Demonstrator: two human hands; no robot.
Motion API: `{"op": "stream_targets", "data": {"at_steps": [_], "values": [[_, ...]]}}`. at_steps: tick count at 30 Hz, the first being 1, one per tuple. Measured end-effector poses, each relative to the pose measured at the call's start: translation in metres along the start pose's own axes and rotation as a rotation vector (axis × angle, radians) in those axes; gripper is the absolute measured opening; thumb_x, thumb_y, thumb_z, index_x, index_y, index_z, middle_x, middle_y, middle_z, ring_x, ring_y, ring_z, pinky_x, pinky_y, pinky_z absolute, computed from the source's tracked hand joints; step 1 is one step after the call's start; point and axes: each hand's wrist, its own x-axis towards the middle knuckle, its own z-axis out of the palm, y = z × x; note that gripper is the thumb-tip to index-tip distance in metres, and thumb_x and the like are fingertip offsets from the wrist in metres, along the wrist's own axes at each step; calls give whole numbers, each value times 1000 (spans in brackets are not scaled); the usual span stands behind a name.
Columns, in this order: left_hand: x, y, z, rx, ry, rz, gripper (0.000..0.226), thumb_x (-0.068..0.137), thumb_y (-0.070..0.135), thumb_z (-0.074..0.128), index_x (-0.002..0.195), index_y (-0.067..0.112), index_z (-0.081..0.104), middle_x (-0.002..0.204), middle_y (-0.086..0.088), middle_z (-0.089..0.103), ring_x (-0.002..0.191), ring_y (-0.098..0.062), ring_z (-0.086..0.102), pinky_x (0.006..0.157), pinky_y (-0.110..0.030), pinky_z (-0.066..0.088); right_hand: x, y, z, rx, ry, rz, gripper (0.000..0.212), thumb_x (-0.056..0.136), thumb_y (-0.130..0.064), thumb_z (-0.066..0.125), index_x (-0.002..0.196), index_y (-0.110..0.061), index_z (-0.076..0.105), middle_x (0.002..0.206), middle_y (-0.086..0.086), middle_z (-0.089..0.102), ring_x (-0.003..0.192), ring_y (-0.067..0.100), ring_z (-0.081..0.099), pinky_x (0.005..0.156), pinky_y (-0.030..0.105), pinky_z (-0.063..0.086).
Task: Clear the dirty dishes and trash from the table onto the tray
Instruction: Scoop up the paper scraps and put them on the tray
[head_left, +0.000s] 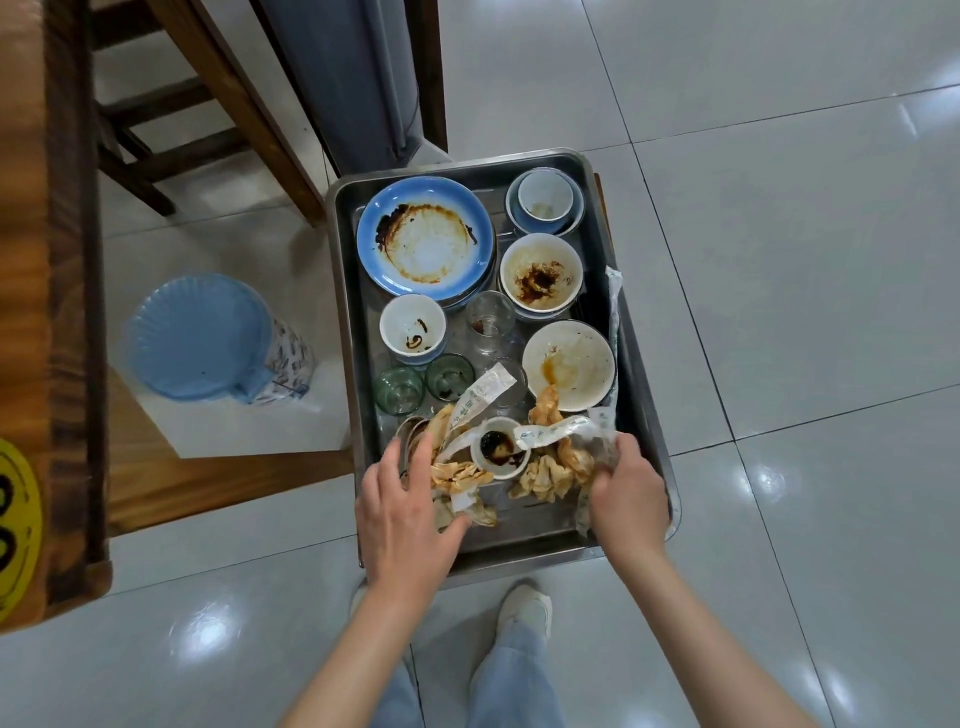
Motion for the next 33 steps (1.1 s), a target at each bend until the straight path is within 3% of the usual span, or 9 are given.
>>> {"op": "stream_targets", "data": {"at_steps": [3, 8, 12, 14, 16, 18, 21, 26, 33], "values": [[6, -1, -3, 57, 10, 137, 97, 65, 44, 79, 146, 29, 28, 149, -8, 34, 132, -32, 36, 102, -47, 36, -1, -4, 4, -161, -136, -63, 22, 96, -17, 38, 117, -12, 44, 101, 9, 56, 89, 29, 55, 64, 36, 45], [17, -1, -3, 108, -68, 230, 78, 81, 45, 65, 147, 30, 26, 155, 3, 23, 141, -26, 24, 110, -56, 18, -4, -4, 8, -250, -127, -171, 26, 97, -19, 35, 101, -6, 57, 104, 10, 53, 92, 26, 47, 68, 37, 45], [20, -3, 1, 205, -137, 206, 77, 88, 54, 48, 150, 29, 11, 158, 6, 9, 145, -25, 10, 112, -56, 9, 0, -4, 8, -76, -75, -104, 24, 96, -24, 44, 98, -10, 64, 88, 7, 66, 77, 25, 58, 59, 30, 41], [23, -3, 4, 237, -166, 180, 77, 90, 57, 39, 150, 28, 2, 159, 7, 2, 145, -24, 0, 112, -57, 3, 1, -8, 6, 25, -69, -26, 17, 93, -23, 53, 107, -14, 57, 88, 5, 68, 78, 27, 63, 60, 29, 44], [26, 0, 5, 262, -188, 167, 77, 91, 59, 36, 150, 26, -1, 159, 5, -1, 145, -25, -4, 111, -57, 1, 3, -12, 6, 98, -29, 30, 30, 89, -19, 60, 115, -15, 46, 87, 4, 68, 79, 26, 65, 61, 30, 47], [29, 4, 4, 295, -208, 164, 80, 90, 60, 36, 150, 23, -1, 159, 4, -1, 145, -27, -3, 111, -58, 0, 7, -14, 8, 129, -9, 58, 33, 88, -18, 62, 117, -15, 46, 87, 4, 68, 79, 26, 64, 63, 32, 48], [32, 11, 2, 335, -244, 166, 81, 90, 59, 39, 151, 21, 1, 159, 2, -1, 145, -29, -5, 111, -59, -5, 11, -13, 14, -12, -59, 1, 9, 89, -18, 57, 97, -17, 60, 83, 4, 67, 75, 24, 61, 59, 30, 48], [36, 18, 0, 326, -240, 173, 83, 89, 58, 42, 150, 15, 7, 159, -1, 0, 145, -29, -4, 112, -58, -4, 26, -19, 18, -181, -112, 70, 17, 88, -18, 52, 90, -12, 68, 84, 7, 66, 76, 26, 62, 60, 32, 51], [30, 11, -1, 189, -235, 208, 84, 89, 56, 44, 151, 19, 3, 159, 3, -8, 145, -25, -9, 111, -57, -5, 37, -23, 13, 10, -32, 123, 13, 84, -22, 66, 82, -10, 71, 80, 6, 68, 78, 21, 61, 64, 27, 44]]}}
